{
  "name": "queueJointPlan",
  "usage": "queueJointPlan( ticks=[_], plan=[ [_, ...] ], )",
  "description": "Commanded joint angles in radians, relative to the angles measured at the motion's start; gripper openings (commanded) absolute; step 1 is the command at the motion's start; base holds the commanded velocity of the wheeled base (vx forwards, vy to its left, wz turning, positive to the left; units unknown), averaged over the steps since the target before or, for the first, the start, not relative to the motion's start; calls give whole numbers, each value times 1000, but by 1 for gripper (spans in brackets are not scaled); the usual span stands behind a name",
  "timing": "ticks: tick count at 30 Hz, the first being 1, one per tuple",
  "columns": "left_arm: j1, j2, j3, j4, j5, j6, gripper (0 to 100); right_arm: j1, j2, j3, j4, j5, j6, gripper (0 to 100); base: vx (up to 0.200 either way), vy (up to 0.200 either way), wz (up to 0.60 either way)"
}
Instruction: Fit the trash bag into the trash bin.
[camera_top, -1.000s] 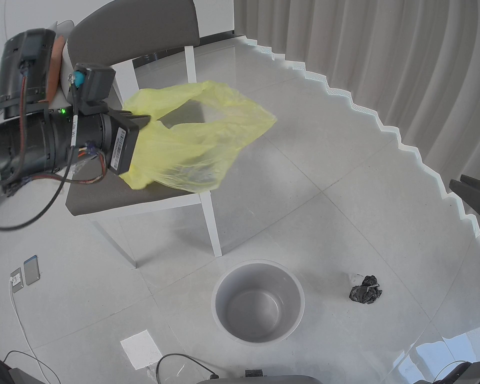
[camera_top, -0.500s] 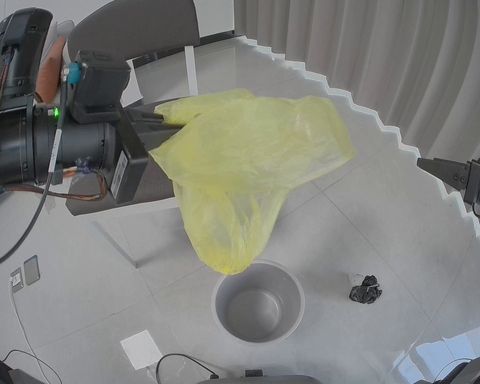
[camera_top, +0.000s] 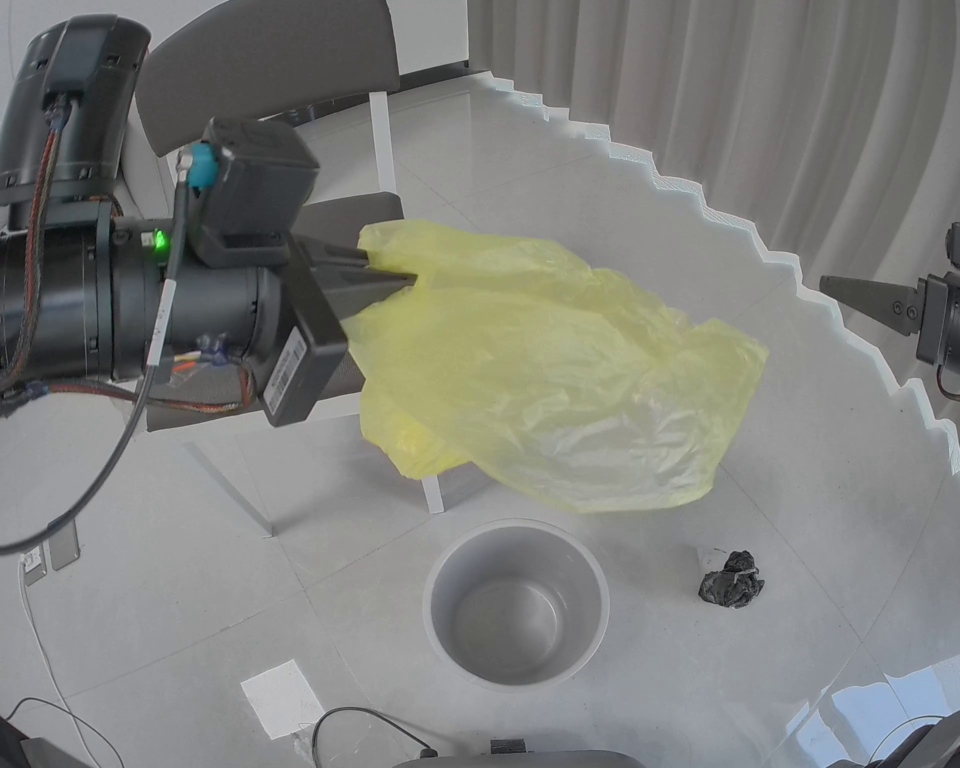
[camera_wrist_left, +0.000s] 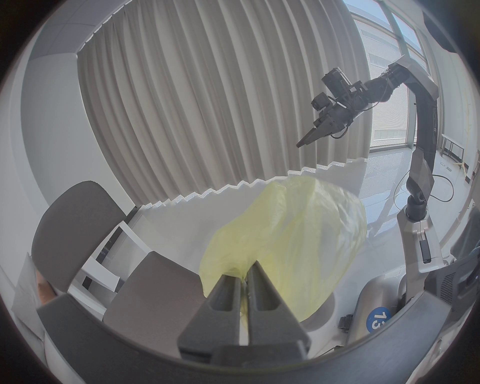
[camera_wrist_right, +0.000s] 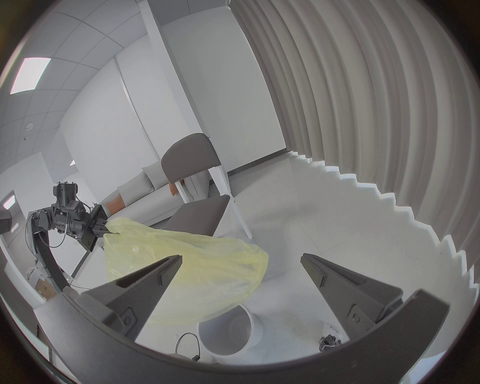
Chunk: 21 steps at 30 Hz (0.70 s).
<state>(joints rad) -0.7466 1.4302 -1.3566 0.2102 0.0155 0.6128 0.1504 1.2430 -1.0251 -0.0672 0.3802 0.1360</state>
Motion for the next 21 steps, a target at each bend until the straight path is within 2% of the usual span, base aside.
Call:
queueJointPlan(
  ticks=[1,4,14,17,21],
  plan=[
    [-11,29,-26,-22,1,1,0,37,19,5,24,0,-3,100,0,0,0],
    [-14,38,-44,-46,0,1,0,80,38,57,27,-7,-6,100,0,0,0],
    [-34,47,-59,-49,-2,1,0,60,213,77,-39,-9,-9,100,0,0,0],
    [-39,49,-59,-49,-2,1,0,54,214,111,-39,-9,-21,100,0,0,0],
    [-40,52,-59,-52,-2,1,0,52,125,224,-39,-7,-90,100,0,0,0]
  ],
)
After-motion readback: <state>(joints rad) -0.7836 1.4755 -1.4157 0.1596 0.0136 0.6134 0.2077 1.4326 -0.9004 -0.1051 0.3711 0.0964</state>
